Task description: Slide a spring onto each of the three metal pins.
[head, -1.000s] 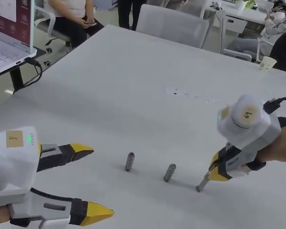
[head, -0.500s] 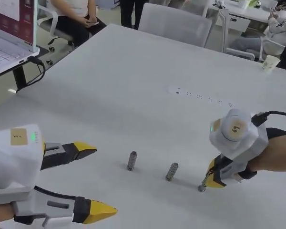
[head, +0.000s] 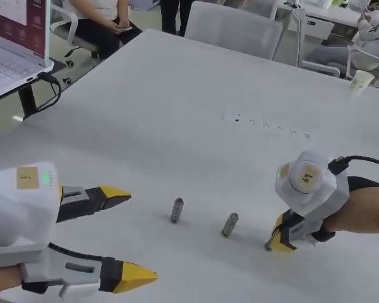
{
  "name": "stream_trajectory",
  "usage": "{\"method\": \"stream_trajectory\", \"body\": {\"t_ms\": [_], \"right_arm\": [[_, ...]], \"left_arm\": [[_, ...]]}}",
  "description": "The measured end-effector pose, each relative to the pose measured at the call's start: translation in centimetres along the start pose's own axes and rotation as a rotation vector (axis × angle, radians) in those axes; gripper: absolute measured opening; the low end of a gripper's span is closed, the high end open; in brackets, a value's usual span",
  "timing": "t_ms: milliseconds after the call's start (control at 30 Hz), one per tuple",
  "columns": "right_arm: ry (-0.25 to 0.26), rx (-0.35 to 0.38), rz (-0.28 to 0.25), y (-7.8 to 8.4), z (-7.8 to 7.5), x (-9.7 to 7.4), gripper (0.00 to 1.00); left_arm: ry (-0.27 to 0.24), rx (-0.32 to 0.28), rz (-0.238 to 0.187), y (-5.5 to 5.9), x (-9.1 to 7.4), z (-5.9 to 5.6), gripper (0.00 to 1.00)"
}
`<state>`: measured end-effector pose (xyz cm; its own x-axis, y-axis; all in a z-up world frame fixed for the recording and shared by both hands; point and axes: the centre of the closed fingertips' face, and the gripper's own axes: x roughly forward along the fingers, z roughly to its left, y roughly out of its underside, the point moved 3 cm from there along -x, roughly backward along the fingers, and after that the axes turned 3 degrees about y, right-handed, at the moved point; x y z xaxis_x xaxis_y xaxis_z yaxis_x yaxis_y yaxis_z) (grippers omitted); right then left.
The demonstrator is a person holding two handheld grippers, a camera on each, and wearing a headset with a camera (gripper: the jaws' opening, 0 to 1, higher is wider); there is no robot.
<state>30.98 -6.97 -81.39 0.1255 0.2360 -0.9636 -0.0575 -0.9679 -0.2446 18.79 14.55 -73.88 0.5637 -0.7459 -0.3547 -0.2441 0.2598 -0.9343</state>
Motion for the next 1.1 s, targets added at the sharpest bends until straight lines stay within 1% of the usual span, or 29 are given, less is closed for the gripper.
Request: {"method": "stream_trajectory", "body": {"t_ms": [267, 333, 367, 400, 467, 533, 600, 667, 700, 767, 833, 900, 933, 967, 1000, 1033, 1100], "right_arm": [[0.009, 0.014, -0.017, 0.0, 0.0, 0.0, 0.09], [0.002, 0.021, -0.023, 0.0, 0.1, -0.1, 0.10], [0.002, 0.023, -0.029, 0.0, 0.1, -0.2, 0.11], [0.005, 0.025, -0.047, -0.1, 0.1, -0.4, 0.12], [-0.004, 0.042, -0.049, 0.1, 0.3, -0.5, 0.13], [0.004, 0.039, -0.066, 0.0, 0.3, -0.6, 0.17], [-0.005, 0.066, -0.078, 0.1, 0.4, -0.9, 0.18], [0.012, 0.065, -0.094, 0.1, 0.3, -1.1, 0.21], [0.007, 0.073, -0.093, 0.2, 0.4, -1.2, 0.21], [0.022, 0.068, -0.108, 0.3, 0.3, -1.4, 0.23], [0.024, 0.094, -0.115, 0.5, 0.3, -1.7, 0.23], [0.044, 0.109, -0.144, 0.6, 0.1, -2.2, 0.25], [0.046, 0.120, -0.151, 0.7, 0.1, -2.5, 0.25], [0.053, 0.130, -0.169, 0.7, 0.1, -2.7, 0.26], [0.070, 0.149, -0.196, 0.8, -0.1, -3.1, 0.27], [0.074, 0.174, -0.216, 1.0, -0.1, -3.6, 0.27], [0.086, 0.200, -0.273, 0.9, 0.0, -4.4, 0.28]], "left_arm": [[0.007, 0.004, 0.002, -0.1, 0.2, -0.1, 0.70], [0.006, 0.006, 0.002, -0.2, 0.2, -0.1, 0.70], [0.007, 0.006, 0.002, -0.2, 0.2, -0.1, 0.70], [0.008, 0.006, 0.002, -0.1, 0.2, -0.1, 0.70], [0.010, 0.007, 0.007, 0.0, 0.2, -0.2, 0.70], [0.011, 0.009, 0.009, 0.0, 0.2, -0.3, 0.70], [0.010, 0.009, 0.009, 0.0, 0.3, -0.2, 0.70], [0.010, 0.009, 0.007, 0.0, 0.3, -0.2, 0.70], [0.012, 0.009, 0.006, -0.1, 0.4, -0.2, 0.70], [0.013, 0.012, 0.009, -0.1, 0.4, -0.2, 0.70], [0.015, 0.011, 0.009, -0.2, 0.5, -0.1, 0.71], [0.015, 0.011, 0.010, -0.3, 0.6, -0.1, 0.71], [0.016, 0.011, 0.010, -0.3, 0.6, 0.0, 0.71], [0.016, 0.010, 0.013, -0.3, 0.7, 0.0, 0.71], [0.017, 0.009, 0.013, -0.3, 0.7, 0.1, 0.71], [0.017, 0.006, 0.012, -0.3, 0.7, 0.2, 0.71], [0.016, 0.003, 0.014, -0.3, 0.8, 0.3, 0.71]]}}
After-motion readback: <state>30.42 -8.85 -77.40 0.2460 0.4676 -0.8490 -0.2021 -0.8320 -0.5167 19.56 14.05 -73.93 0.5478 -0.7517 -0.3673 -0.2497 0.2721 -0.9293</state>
